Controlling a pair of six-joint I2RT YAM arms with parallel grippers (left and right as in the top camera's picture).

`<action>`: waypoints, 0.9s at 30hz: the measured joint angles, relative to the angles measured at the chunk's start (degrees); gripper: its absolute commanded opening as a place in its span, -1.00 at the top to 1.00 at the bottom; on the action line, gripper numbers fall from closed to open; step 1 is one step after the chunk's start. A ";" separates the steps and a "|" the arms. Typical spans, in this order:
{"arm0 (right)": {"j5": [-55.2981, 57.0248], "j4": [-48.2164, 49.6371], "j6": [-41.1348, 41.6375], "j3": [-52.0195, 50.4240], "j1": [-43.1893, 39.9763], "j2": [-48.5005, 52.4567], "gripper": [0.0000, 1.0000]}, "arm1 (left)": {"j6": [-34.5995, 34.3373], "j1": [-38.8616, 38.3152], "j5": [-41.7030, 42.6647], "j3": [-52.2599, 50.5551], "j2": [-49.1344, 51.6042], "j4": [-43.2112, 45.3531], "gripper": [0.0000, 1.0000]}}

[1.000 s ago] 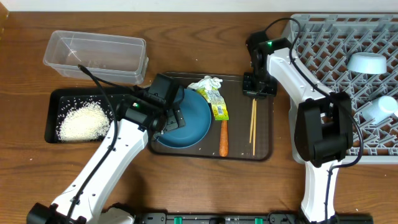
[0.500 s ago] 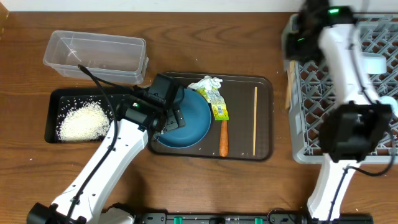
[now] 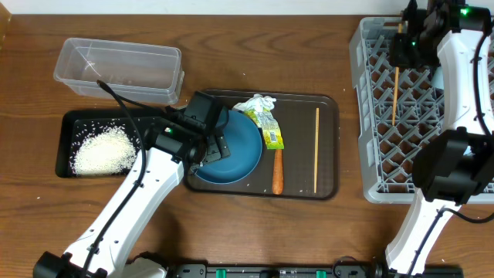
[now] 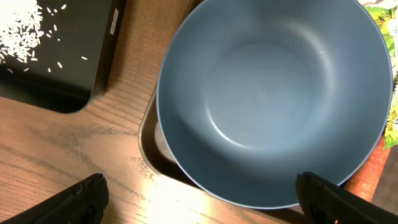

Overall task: Sort waste into correct bins and load items into the dishwasher rack
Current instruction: 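Carry the chopstick to the rack and insert it upright, then return the right gripper to the tray and grasp the second chopstick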

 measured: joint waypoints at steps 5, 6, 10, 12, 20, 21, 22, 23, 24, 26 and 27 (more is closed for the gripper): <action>-0.50 3.10 -0.46 -2.47 0.00 0.00 0.97 | 0.00 0.00 0.00 0.00 0.00 0.00 -0.98; -0.57 3.48 -0.48 -2.84 0.00 -0.02 0.97 | 0.00 0.00 0.00 0.00 0.00 0.00 -0.98; -1.49 5.05 -0.52 -4.15 0.00 -0.02 0.96 | 0.00 0.00 0.00 0.00 0.00 0.00 -0.98; -2.67 5.20 -0.55 -4.61 0.00 -0.02 0.96 | 0.00 0.00 0.00 0.00 0.00 0.00 -0.98; -5.64 4.81 -1.03 -4.87 0.04 -0.02 0.30 | 0.00 0.00 0.00 0.00 0.00 0.00 -0.98; -5.73 4.61 -0.92 -4.87 0.04 -0.02 0.21 | 0.00 0.00 0.00 0.00 0.00 0.00 -0.98; -5.79 4.37 -1.07 -4.87 0.20 -0.02 0.11 | 0.00 0.00 0.00 0.00 0.00 0.00 -0.98; -5.84 4.11 -1.22 -4.87 0.26 -0.02 0.03 | 0.00 0.00 0.00 0.00 0.00 0.00 -0.98; -5.92 3.85 -1.11 -4.87 0.37 -0.02 -0.03 | 0.00 0.00 0.00 0.00 0.00 0.00 -0.98; -5.99 3.28 -1.01 -4.87 0.59 0.00 -0.11 | 0.00 0.00 0.00 0.00 0.00 0.00 -0.98; -6.10 2.99 -0.85 -4.87 0.74 0.00 -0.12 | 0.00 0.00 0.00 0.00 0.00 0.00 -0.98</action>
